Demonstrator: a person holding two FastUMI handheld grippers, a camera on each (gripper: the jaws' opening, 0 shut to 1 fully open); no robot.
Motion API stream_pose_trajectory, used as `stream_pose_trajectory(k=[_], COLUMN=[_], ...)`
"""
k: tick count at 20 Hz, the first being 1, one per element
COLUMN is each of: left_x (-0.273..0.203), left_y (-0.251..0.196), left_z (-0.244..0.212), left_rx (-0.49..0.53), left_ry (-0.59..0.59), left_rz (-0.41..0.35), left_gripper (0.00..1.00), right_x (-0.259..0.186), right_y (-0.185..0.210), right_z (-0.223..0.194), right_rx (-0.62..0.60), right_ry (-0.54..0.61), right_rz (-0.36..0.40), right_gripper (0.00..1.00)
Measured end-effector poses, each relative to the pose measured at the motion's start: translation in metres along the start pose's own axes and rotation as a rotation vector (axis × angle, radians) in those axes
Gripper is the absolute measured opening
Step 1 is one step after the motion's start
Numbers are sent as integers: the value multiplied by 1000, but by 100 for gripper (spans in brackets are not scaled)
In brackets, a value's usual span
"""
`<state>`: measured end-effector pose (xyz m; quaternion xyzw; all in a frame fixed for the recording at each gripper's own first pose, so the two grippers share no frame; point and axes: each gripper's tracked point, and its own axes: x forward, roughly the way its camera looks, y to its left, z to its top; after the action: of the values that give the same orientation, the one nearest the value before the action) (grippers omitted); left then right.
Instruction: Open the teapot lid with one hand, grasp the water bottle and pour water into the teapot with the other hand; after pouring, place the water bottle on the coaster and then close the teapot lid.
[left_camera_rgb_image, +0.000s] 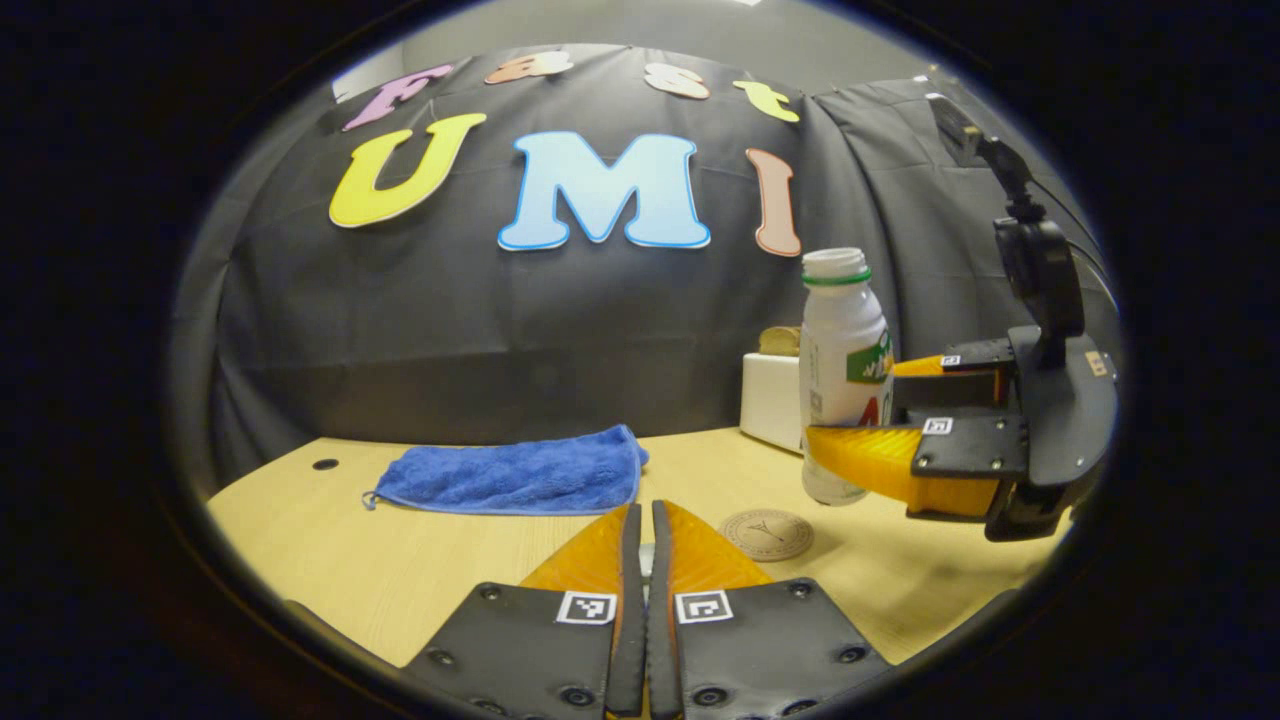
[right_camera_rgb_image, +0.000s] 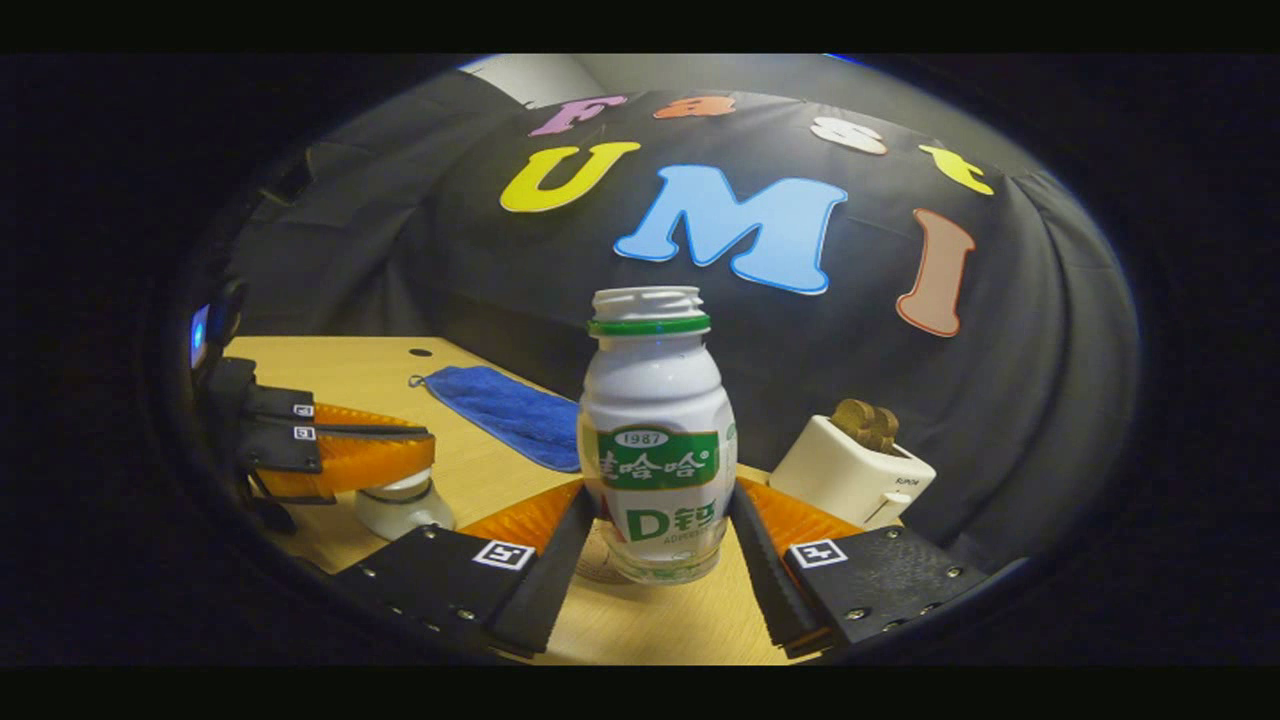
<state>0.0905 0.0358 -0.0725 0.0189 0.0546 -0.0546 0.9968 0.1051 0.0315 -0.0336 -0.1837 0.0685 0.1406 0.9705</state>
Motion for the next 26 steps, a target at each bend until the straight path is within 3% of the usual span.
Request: stream_pose_trajectory(k=[1,4,5,6,7,9,13,16,18,23,24,26], left_x=[1,4,3,2,3,1,2,2,3,-3,-5,-10], left_y=[1,3,4,4,4,3,2,2,2,3,3,6], left_z=[-2,-5,-5,-3,-5,-6,-7,-16,-16,-8,-4,3], left_rx=[4,2,-1,-3,-3,-4,7,5,6,-5,-14,-32], left_ry=[6,10,7,5,5,2,3,25,23,-2,-16,-41], left_rz=[5,12,13,15,16,20,23,22,22,30,29,32], left_gripper=[8,12,8,12,7,12,8,12,8,27,36,36], right_x=[0,3,4,6,8,13,24,30,34,47,51,57], right_y=[-2,-6,-5,-5,-4,-4,-3,-4,-5,2,4,6], right_z=[2,2,0,-1,-3,-7,-11,-12,-14,-23,-25,-29], right_rx=[13,30,35,44,54,79,142,173,184,212,223,238], right_ry=[-3,-8,-4,-1,4,16,32,33,35,50,50,58], right_rz=[2,4,8,12,20,30,48,54,57,73,77,76], right_gripper=[77,77,78,77,77,77,78,78,77,78,77,78])
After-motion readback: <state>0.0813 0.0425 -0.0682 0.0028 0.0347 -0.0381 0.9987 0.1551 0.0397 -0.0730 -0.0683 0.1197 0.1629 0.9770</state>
